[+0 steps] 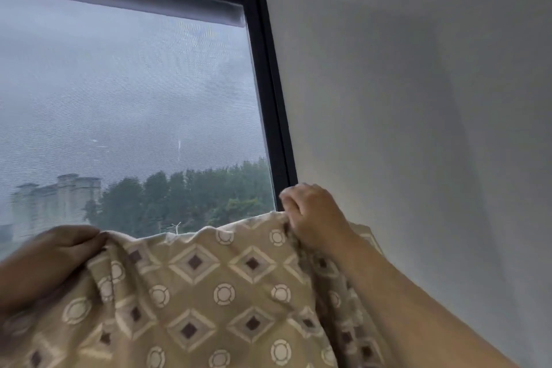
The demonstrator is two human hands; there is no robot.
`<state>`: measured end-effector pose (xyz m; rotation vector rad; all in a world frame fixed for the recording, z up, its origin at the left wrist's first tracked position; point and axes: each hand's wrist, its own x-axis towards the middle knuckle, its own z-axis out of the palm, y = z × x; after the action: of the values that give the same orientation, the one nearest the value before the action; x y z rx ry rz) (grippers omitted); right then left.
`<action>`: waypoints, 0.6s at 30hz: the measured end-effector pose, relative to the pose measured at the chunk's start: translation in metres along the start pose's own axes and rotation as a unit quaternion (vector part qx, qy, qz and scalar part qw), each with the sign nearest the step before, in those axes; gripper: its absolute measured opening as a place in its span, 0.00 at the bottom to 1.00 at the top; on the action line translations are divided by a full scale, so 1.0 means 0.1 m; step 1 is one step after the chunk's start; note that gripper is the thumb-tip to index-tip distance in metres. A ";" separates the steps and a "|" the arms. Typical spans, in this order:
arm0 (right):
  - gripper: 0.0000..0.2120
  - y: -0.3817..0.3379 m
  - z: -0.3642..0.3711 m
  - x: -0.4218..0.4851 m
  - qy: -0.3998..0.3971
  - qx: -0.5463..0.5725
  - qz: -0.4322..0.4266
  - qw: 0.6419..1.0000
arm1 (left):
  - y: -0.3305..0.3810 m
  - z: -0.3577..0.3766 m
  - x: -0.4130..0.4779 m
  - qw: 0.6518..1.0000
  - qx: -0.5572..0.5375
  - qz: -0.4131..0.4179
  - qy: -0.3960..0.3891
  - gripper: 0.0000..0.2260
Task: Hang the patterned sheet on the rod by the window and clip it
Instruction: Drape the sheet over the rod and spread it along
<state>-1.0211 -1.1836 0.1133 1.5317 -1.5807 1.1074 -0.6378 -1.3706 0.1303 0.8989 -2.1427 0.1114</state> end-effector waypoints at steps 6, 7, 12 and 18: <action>0.19 0.99 -0.06 -0.10 -0.106 0.073 0.143 0.981 | 0.55 0.05 -0.01 0.999 -0.014 -0.033 0.010 0.14; 0.20 1.05 -0.02 -0.10 -0.103 0.067 0.132 0.984 | 0.62 0.08 0.01 1.000 -0.002 -0.024 0.007 0.18; 0.20 1.44 -0.07 0.07 -0.077 0.010 0.109 0.991 | 0.70 0.17 0.01 0.994 0.074 -0.060 0.050 0.29; 0.21 2.34 -0.25 -0.04 -0.140 -0.094 0.168 0.971 | 0.69 0.25 -0.01 0.991 0.097 -0.076 0.059 0.36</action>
<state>-1.2546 -1.1704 0.0913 1.3698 -2.1352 0.9079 -0.6969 -1.3270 0.1271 1.1360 -1.9705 0.2935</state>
